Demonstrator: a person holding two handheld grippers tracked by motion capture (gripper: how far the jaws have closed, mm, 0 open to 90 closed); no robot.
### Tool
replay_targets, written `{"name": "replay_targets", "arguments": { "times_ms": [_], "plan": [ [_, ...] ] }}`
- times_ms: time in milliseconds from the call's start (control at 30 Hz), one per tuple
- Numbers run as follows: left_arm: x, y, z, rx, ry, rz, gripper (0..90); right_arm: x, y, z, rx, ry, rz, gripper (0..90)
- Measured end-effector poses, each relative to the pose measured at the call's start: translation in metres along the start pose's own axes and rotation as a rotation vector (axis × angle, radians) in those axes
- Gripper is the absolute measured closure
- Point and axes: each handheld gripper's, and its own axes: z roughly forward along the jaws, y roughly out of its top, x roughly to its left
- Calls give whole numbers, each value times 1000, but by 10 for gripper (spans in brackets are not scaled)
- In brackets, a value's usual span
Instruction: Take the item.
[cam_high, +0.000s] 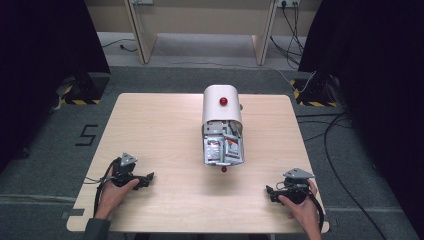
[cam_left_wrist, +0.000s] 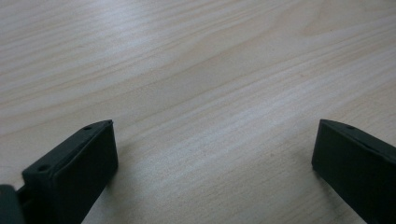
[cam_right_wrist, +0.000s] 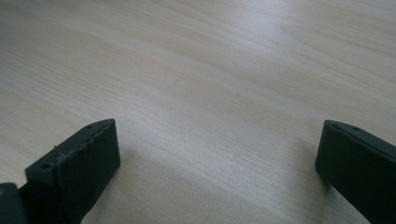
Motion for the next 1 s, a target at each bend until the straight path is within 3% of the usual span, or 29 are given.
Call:
{"name": "replay_targets", "arguments": {
  "times_ms": [233,400,500,800,1000],
  "plan": [
    [0,0,0,0,0,0,0,-1,0,-1,-10,-8,3,37],
    [0,0,0,0,0,0,0,-2,0,-3,-41,-17,13,192],
    [0,0,0,0,0,0,0,-1,1,-5,-42,-45,10,190],
    [0,0,0,0,0,0,0,10,12,-20,-108,-37,-25,196],
    [0,0,0,0,0,0,0,24,25,-40,-171,-20,-37,209]
  ]
}}
